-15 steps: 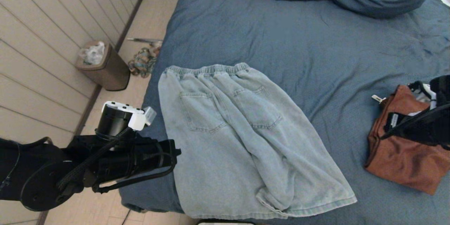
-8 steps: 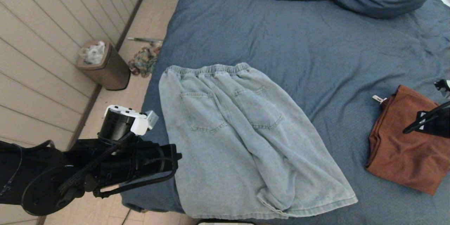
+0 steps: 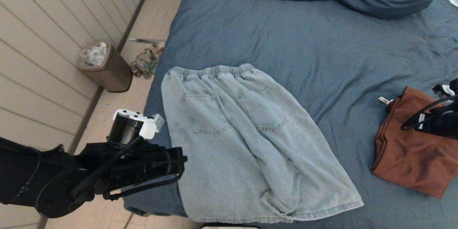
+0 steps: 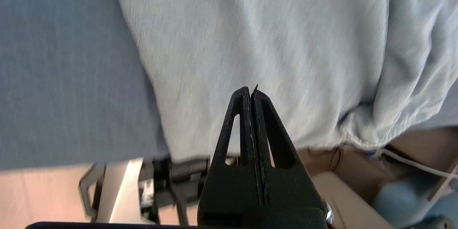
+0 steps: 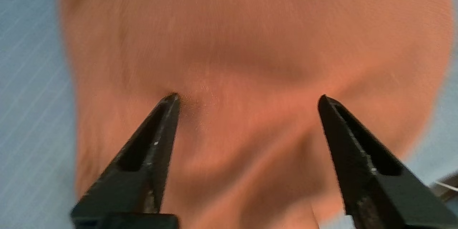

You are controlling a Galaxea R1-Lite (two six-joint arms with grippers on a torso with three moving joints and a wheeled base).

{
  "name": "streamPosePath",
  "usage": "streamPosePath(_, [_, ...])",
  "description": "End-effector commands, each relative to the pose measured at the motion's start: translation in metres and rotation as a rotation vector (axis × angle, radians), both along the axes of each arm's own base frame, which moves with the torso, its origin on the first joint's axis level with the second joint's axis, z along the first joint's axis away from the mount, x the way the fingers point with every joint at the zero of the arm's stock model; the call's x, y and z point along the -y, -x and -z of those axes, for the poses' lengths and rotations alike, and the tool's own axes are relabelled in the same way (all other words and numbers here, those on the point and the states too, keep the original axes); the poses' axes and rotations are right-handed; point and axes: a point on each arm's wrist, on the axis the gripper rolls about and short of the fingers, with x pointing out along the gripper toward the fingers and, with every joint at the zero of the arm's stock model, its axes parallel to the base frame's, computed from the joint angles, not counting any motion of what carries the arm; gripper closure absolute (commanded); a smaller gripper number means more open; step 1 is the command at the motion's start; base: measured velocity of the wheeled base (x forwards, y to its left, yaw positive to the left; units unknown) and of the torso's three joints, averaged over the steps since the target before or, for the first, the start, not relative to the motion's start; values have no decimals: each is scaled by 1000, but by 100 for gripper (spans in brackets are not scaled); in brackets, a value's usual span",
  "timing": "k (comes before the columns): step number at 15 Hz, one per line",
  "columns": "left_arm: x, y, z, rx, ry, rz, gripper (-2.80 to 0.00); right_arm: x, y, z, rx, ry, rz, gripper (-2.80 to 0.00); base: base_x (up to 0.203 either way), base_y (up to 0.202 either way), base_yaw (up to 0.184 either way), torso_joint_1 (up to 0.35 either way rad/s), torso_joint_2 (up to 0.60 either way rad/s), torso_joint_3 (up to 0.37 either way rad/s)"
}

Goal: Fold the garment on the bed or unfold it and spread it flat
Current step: Unford the brown shorts

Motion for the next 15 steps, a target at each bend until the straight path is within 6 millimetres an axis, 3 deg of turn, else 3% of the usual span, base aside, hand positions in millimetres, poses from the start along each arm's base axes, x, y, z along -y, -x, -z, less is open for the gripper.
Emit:
streamPosePath(1, [2, -4, 8, 6, -4, -12, 0, 14, -19, 31, -57, -31, 9, -280, 0, 0, 0, 0, 0, 0])
streamPosePath(7, [3, -6, 12, -1, -13, -19, 0, 27, -38, 76, -38, -5, 3, -280, 0, 0, 0, 0, 0, 0])
streamPosePath(8, [4, -7, 13, -4, -14, -17, 0, 25, -37, 80, -49, -13, -5, 0, 0, 0, 0, 0, 0, 0])
streamPosePath(12, [4, -6, 14, -7, -17, -15, 0, 17, -28, 77, -47, -43, -65, 0, 0, 0, 0, 0, 0, 0])
streamPosePath(15, [4, -6, 16, -15, -20, -12, 0, 7, -18, 56, 0, -52, -107, 0, 0, 0, 0, 0, 0, 0])
